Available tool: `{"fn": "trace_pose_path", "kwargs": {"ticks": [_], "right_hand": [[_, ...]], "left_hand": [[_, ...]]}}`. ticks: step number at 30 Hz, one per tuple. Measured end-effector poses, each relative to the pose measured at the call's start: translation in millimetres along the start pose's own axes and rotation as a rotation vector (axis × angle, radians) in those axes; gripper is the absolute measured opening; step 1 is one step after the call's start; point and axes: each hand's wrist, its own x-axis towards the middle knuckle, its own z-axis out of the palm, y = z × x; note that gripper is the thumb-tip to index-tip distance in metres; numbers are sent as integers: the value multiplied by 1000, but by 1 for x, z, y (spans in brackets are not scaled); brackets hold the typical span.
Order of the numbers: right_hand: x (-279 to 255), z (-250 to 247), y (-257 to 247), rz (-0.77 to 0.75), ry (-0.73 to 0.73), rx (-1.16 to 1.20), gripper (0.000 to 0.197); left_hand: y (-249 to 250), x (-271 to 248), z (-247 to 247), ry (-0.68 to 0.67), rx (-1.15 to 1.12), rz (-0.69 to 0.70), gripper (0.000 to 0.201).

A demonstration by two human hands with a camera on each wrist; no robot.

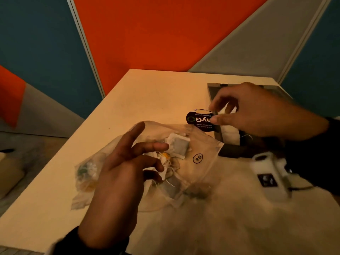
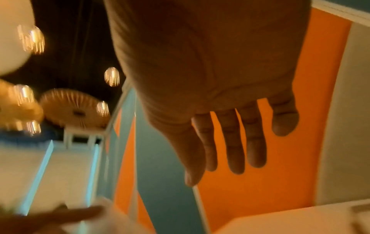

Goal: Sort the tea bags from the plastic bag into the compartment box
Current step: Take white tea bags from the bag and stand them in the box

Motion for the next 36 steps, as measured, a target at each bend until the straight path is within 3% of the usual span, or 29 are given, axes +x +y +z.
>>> {"fn": "trace_pose_path", "kwargs": {"ticks": [3, 5, 7, 10, 14, 16, 21, 25, 28, 30, 33, 36], "right_hand": [[-42, 4, -42, -93, -237, 183, 11], [-58, 23, -50, -114, -428, 61, 20], [-66, 45, -48, -62, -504, -105, 33], [-67, 68, -40, 15, -474, -263, 45], [-63, 82, -36, 35, -427, -305, 13], [-61, 80, -39, 46, -378, -210, 5], [-44, 89, -63, 27, -161, 234, 9], [-22, 113, -68, 127, -258, 313, 43], [-6, 123, -64, 123, -218, 136, 73], [2, 129, -66, 84, -300, -21, 94], [14, 141, -73, -17, -454, -158, 109], [28, 156, -82, -75, -489, -245, 111]], "left_hand": [[4, 3, -3, -6, 52, 3, 62], [4, 3, -5, 7, 84, 11, 61], [4, 1, -7, 22, 116, 22, 60], [4, -3, -8, 40, 149, 31, 60], [7, -9, -12, 58, 174, 29, 60], [8, -12, -15, 64, 180, 23, 60], [10, -15, -21, 87, 213, 24, 57], [15, -19, -21, 86, 257, 22, 51], [20, -21, -25, 60, 438, 59, 43], [26, -20, -29, 29, 620, 100, 39], [36, -16, -32, 26, 759, 113, 33], [39, -14, -32, 21, 770, 74, 20]]}}
